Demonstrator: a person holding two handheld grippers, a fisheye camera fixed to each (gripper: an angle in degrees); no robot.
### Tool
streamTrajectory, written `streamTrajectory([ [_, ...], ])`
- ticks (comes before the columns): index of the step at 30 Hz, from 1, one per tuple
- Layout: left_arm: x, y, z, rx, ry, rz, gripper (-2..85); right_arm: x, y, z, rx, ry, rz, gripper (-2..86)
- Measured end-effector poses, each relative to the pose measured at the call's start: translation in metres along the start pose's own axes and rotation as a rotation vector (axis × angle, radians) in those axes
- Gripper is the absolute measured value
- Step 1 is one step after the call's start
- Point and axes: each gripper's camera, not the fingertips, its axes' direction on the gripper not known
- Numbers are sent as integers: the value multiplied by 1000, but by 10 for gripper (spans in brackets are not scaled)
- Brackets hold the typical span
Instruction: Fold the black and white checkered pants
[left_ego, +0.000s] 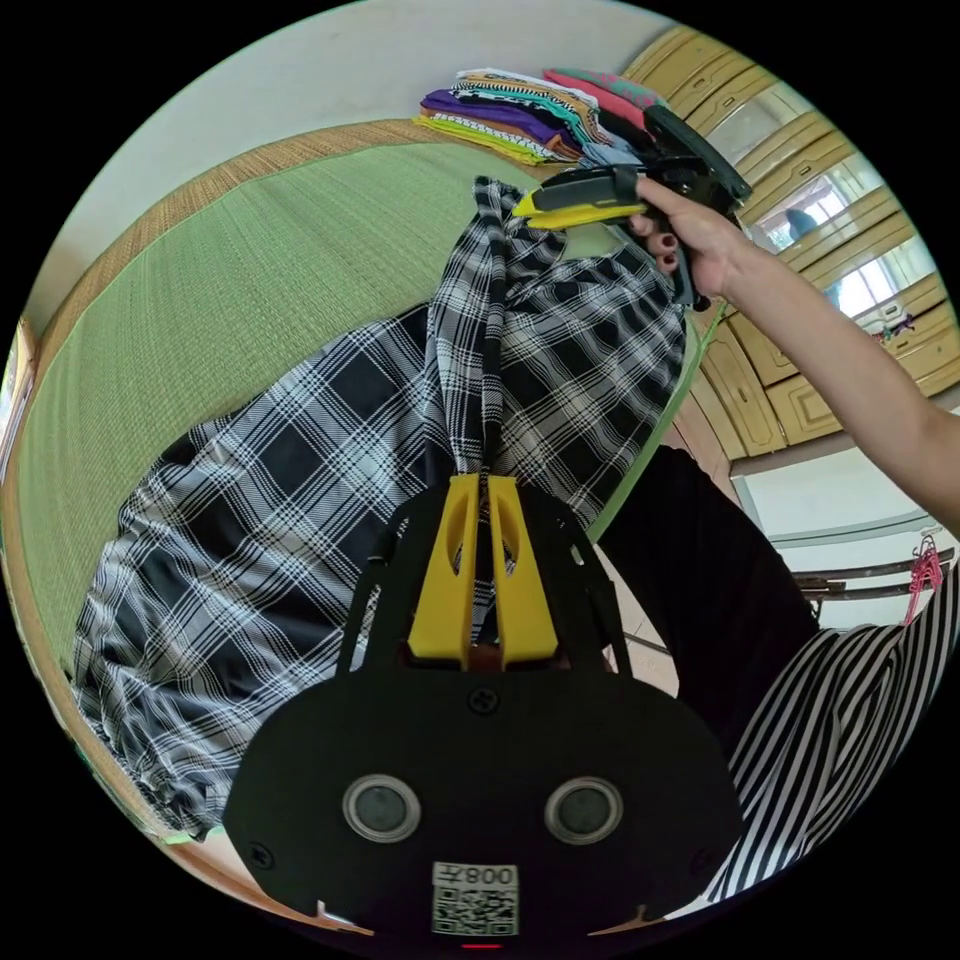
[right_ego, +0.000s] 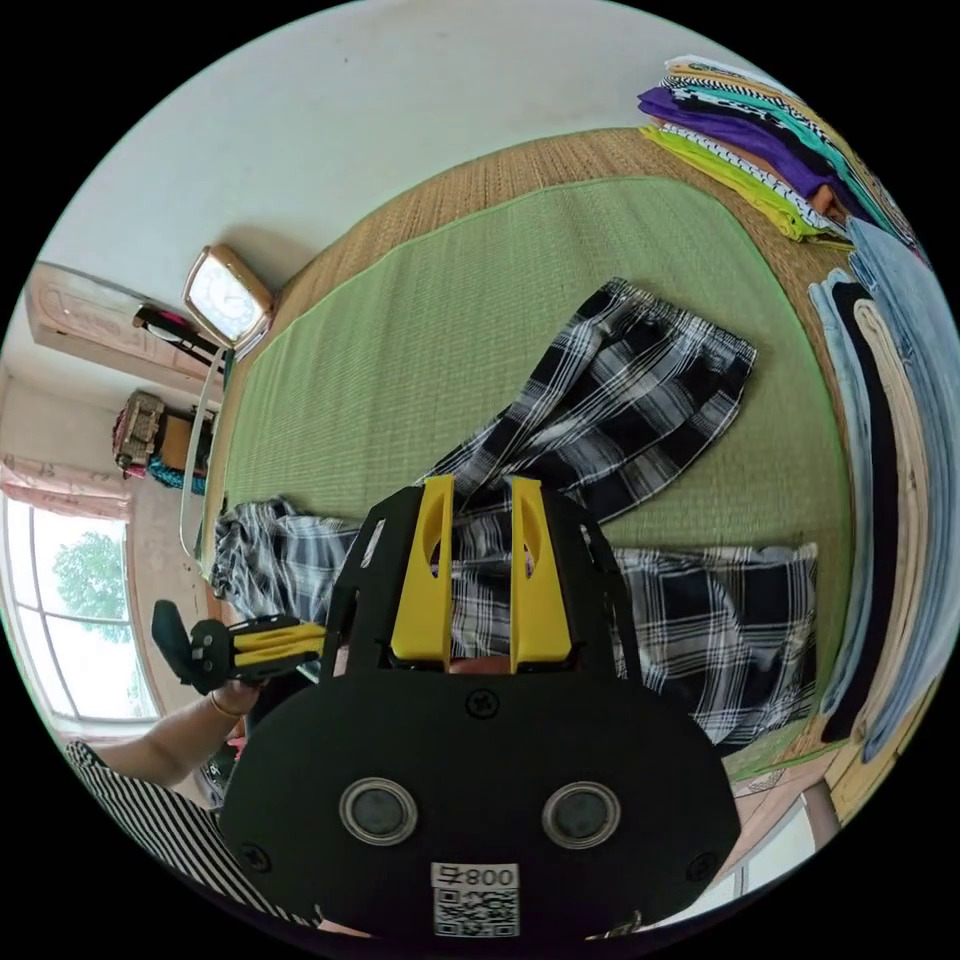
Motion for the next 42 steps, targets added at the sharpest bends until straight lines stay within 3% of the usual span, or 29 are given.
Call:
streamTrajectory([
  [15,-34,-56,72,26,67,-14,10,-1,-35,-3,-137,103,26,84],
  [24,-50,-91,95,61,99,-7,10,-4,-30,-30,-154,149,-32,3],
  [33,-49,-124,100,82,157,106,10,6,37,-129,6,59,-103,1],
  [42,-38,-159,151,-101,141,238,10,53,167,-153,22,94,11,1],
])
